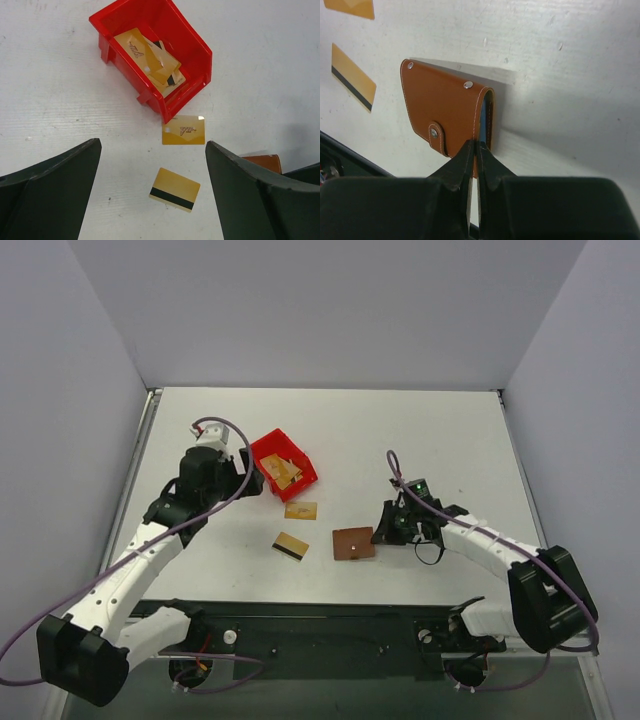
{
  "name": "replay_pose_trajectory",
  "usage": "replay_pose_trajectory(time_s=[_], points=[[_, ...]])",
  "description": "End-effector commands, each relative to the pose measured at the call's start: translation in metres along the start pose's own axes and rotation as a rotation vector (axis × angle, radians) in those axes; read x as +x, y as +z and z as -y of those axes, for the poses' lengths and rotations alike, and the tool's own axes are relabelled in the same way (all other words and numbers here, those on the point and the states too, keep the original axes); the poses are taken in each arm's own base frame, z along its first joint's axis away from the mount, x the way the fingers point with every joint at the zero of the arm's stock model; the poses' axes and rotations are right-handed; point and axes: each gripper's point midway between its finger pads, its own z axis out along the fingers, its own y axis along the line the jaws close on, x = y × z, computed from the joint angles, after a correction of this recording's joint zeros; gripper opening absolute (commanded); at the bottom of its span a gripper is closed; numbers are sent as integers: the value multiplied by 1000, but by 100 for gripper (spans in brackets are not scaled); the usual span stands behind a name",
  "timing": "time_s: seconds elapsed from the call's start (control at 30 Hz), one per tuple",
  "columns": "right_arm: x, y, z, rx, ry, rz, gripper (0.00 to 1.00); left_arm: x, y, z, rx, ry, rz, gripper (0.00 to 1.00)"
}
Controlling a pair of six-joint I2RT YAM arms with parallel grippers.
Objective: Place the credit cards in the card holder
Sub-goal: Move the card holder to the corner of the board.
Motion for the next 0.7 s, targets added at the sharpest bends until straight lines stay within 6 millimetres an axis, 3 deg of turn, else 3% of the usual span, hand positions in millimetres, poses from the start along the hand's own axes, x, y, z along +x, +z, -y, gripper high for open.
replay_pose_trajectory(time_s=[0.0, 0.13, 0.33, 0.53, 0.67], points=[[21, -11, 2, 17, -37, -35, 0, -19, -13, 19, 65, 86, 26, 97], [32, -14, -1, 16, -62, -60, 0, -32, -16, 13, 5, 111, 35, 97], [33, -14, -3, 19, -69, -67, 0, -62, -31, -25, -216, 109, 113, 97], [36, -15, -7, 17, -83, -70, 0, -75, -41, -56, -255, 18, 169, 97], [36, -18, -5, 28, -100, -70, 0, -78, -48, -65, -273, -22, 202, 97]])
